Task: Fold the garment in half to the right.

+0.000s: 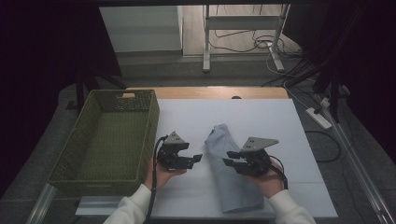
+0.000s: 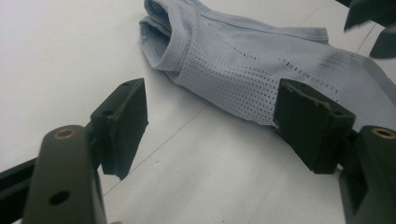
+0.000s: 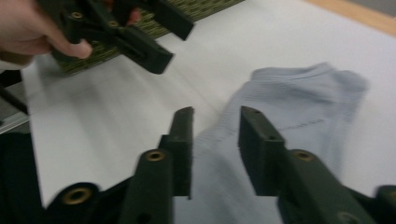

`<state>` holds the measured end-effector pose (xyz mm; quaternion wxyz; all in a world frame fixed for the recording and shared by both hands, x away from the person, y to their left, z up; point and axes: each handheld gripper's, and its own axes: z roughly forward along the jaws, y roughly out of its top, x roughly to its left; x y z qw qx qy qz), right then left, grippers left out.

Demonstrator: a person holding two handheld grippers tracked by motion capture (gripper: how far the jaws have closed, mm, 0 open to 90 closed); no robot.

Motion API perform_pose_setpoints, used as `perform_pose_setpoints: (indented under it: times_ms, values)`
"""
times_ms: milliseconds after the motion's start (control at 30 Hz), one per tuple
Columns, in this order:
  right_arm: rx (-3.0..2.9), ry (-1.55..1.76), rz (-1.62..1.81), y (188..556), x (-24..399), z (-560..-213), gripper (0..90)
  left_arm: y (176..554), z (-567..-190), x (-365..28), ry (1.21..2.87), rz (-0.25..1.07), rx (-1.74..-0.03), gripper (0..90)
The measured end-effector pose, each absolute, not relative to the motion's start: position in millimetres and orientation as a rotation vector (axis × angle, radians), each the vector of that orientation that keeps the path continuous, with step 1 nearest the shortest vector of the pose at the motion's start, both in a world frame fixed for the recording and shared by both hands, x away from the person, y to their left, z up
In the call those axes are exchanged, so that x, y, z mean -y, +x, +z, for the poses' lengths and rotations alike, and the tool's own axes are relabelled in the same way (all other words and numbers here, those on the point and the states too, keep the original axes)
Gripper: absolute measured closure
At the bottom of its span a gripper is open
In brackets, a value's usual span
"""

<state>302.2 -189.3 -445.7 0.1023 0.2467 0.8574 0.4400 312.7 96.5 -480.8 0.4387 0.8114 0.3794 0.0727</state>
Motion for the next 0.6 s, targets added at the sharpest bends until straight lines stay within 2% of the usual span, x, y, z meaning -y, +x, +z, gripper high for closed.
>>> perform_pose_setpoints:
  times_ms: [133,233,600]
  values:
    - [-2.579,0.694,1.272,301.0,180.9,-449.7,84.0,312.5,-480.6,-96.5,2.016,0.182,-0.942,26.9]
    - [-2.600,0.686,1.268,300.7,178.6,-452.8,89.3,312.6,-480.8,-96.6,2.017,0.181,-0.943,26.9]
    - [-2.671,0.695,1.194,299.8,175.8,-469.9,89.3,312.6,-480.9,-96.7,2.017,0.181,-0.943,26.9]
